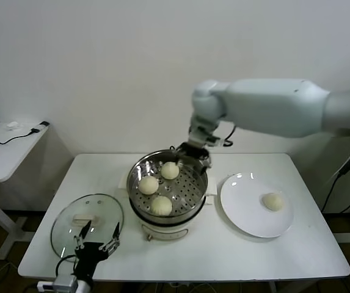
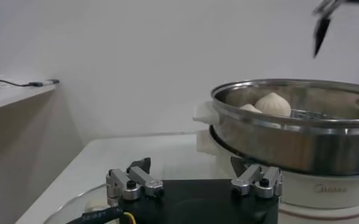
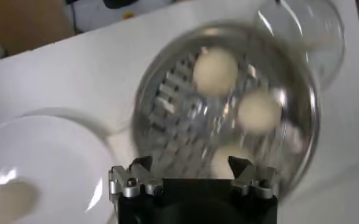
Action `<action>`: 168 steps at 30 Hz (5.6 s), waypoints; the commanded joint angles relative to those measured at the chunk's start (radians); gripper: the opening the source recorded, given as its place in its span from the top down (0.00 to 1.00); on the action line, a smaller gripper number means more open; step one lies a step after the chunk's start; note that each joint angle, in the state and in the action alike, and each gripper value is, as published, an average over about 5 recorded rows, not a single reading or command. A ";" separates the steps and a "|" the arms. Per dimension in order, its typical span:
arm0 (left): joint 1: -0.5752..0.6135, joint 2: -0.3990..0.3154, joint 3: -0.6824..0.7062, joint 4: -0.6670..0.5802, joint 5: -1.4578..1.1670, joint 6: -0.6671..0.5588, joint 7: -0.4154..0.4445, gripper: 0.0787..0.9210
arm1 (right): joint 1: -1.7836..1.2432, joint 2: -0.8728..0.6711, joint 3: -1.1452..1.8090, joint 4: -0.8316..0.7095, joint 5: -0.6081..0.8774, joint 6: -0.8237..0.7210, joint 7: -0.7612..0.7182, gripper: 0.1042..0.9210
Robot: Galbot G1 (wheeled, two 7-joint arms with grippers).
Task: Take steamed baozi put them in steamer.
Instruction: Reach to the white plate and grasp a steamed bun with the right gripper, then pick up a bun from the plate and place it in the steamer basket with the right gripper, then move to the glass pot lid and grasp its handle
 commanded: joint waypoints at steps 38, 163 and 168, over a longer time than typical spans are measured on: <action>0.021 -0.008 -0.017 0.032 0.010 -0.008 0.003 0.12 | -0.774 -0.327 0.483 -0.456 -0.191 -0.426 0.077 0.12; -0.093 0.099 -0.032 0.194 0.237 -0.347 -0.120 0.12 | -2.396 0.011 2.291 0.336 0.080 -0.006 0.958 0.12; -0.101 0.104 -0.051 0.250 0.565 -0.392 -0.304 0.12 | -2.421 0.072 2.272 0.335 0.042 0.081 0.952 0.12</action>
